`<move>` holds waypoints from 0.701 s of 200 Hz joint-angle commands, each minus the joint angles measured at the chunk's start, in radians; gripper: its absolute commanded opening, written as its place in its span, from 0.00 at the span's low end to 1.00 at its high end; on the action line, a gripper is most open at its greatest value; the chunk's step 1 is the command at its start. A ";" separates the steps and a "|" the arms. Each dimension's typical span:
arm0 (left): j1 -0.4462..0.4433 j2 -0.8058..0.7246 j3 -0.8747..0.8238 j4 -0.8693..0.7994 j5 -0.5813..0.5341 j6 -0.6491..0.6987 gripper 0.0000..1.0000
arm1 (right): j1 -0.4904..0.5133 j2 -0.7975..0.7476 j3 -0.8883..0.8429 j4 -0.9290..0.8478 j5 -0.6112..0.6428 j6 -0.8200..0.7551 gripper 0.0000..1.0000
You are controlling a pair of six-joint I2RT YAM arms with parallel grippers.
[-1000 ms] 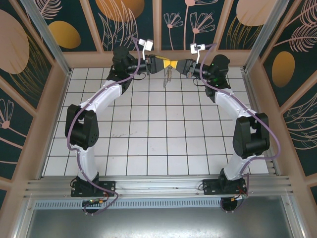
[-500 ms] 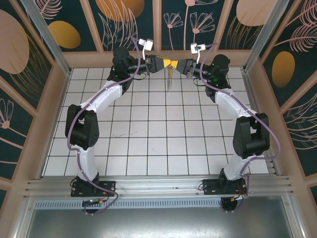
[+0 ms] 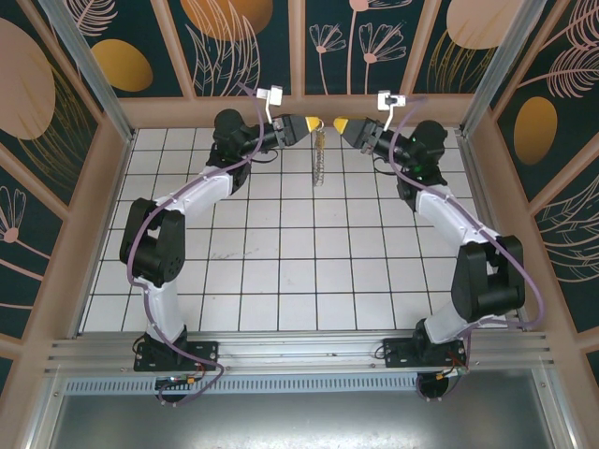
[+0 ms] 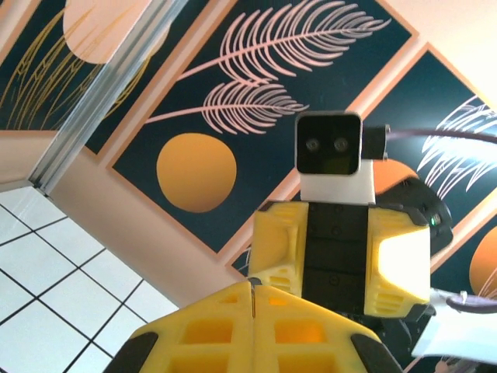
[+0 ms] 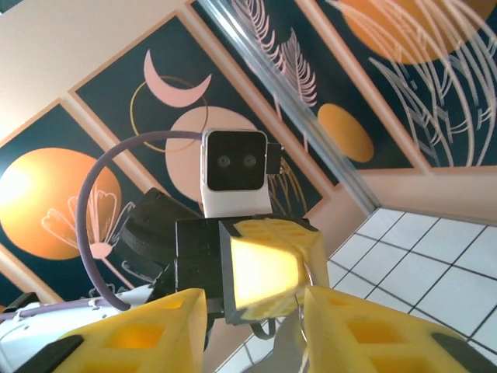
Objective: Put the keys on the keyring
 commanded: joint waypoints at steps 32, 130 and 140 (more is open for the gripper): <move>-0.004 -0.071 -0.039 0.167 -0.066 -0.098 0.00 | 0.021 -0.039 -0.121 0.233 0.169 0.134 0.34; -0.013 -0.078 -0.034 0.182 -0.048 -0.108 0.00 | 0.102 0.050 -0.056 0.269 0.158 0.137 0.35; -0.013 -0.078 -0.033 0.182 -0.048 -0.108 0.00 | 0.104 0.053 -0.052 0.270 0.155 0.137 0.34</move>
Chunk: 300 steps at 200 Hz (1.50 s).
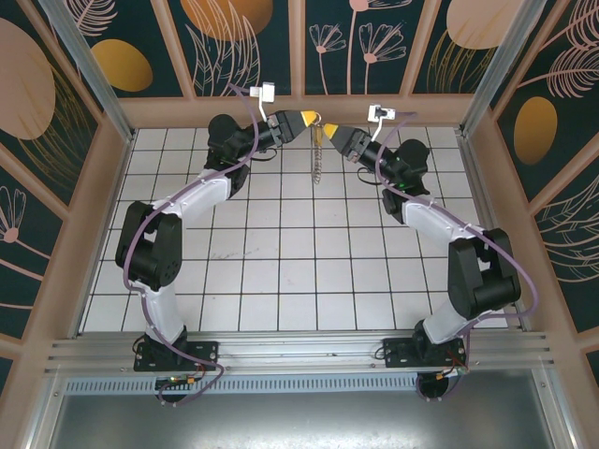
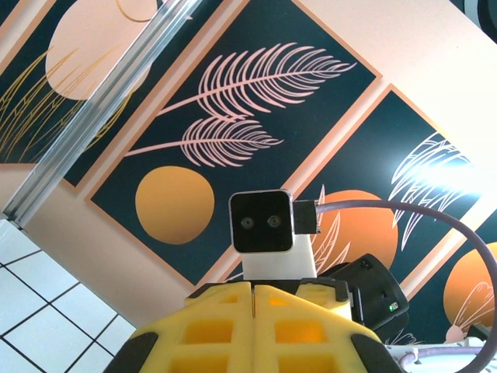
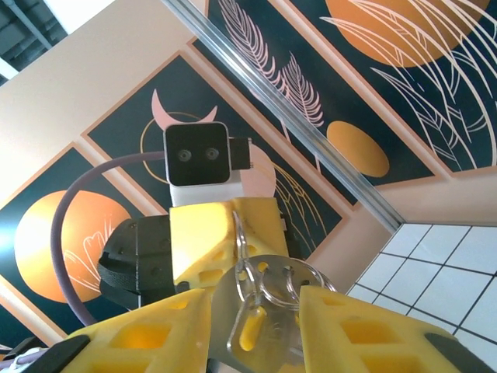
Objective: Put the keys on the keyring
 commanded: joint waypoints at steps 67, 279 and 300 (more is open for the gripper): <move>-0.009 -0.042 0.008 0.049 0.008 -0.002 0.00 | 0.017 0.016 0.054 0.070 -0.014 0.007 0.22; -0.016 -0.059 0.001 0.013 -0.019 0.037 0.00 | 0.098 -0.016 0.034 -0.047 -0.046 -0.105 0.00; -0.017 -0.059 0.000 0.012 -0.017 0.035 0.00 | 0.095 -0.020 0.031 -0.066 -0.041 -0.115 0.00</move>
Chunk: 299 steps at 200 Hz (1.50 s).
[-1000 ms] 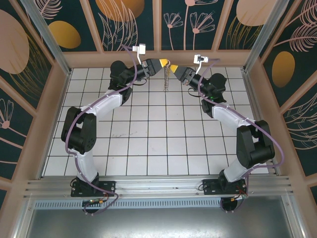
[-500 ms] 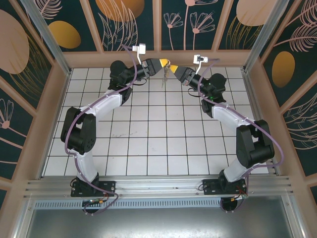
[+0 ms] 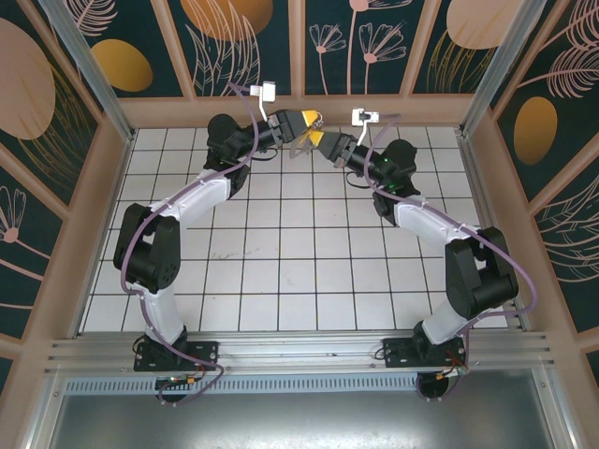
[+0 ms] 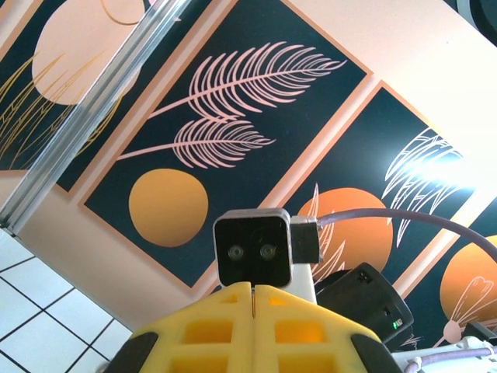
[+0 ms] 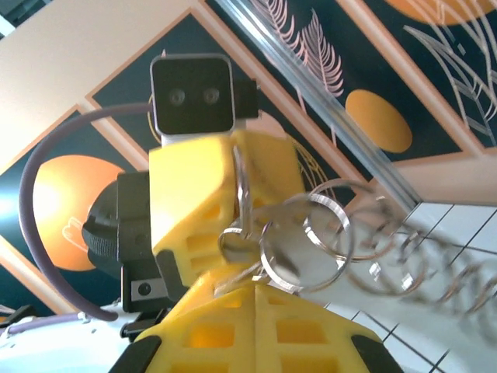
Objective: Put the keys on the keyring
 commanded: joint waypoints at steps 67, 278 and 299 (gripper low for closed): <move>-0.007 -0.059 -0.015 0.026 -0.027 0.018 0.00 | -0.065 -0.185 -0.087 -0.166 0.013 -0.111 0.27; -0.022 -0.076 -0.127 0.125 -0.162 -0.065 0.00 | -0.041 0.062 0.087 0.139 0.199 0.229 0.41; -0.021 -0.073 -0.128 0.125 -0.162 -0.063 0.00 | -0.026 0.070 0.092 0.139 0.195 0.222 0.39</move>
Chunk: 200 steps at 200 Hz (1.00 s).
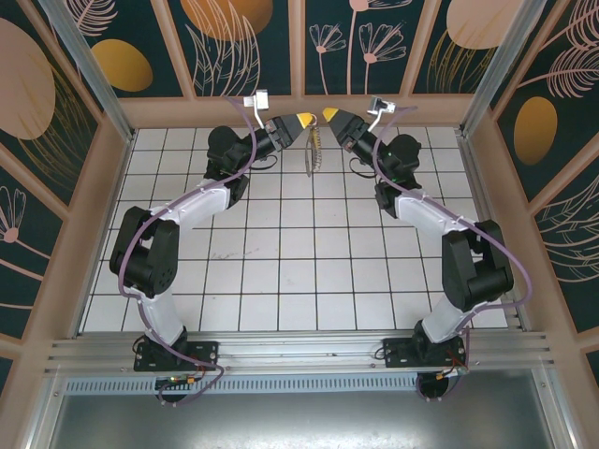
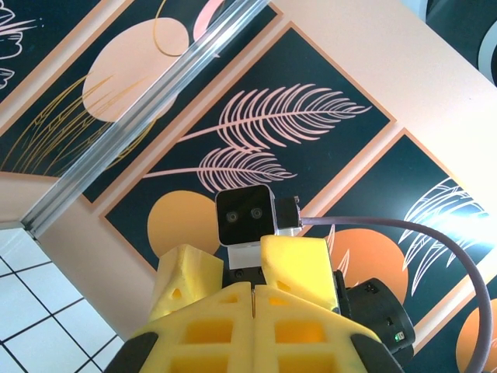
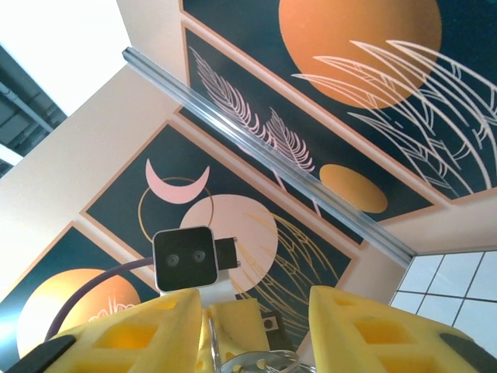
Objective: Put the keys on the keyring
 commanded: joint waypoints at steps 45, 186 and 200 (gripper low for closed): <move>-0.010 -0.030 0.001 0.062 -0.008 -0.004 0.00 | 0.034 0.012 0.037 0.066 -0.009 -0.005 0.35; -0.010 -0.018 0.013 0.030 -0.019 0.022 0.00 | 0.059 -0.012 -0.002 0.040 -0.026 -0.040 0.18; -0.010 -0.017 0.015 0.026 -0.021 0.025 0.00 | 0.060 -0.012 -0.005 0.043 -0.029 -0.041 0.12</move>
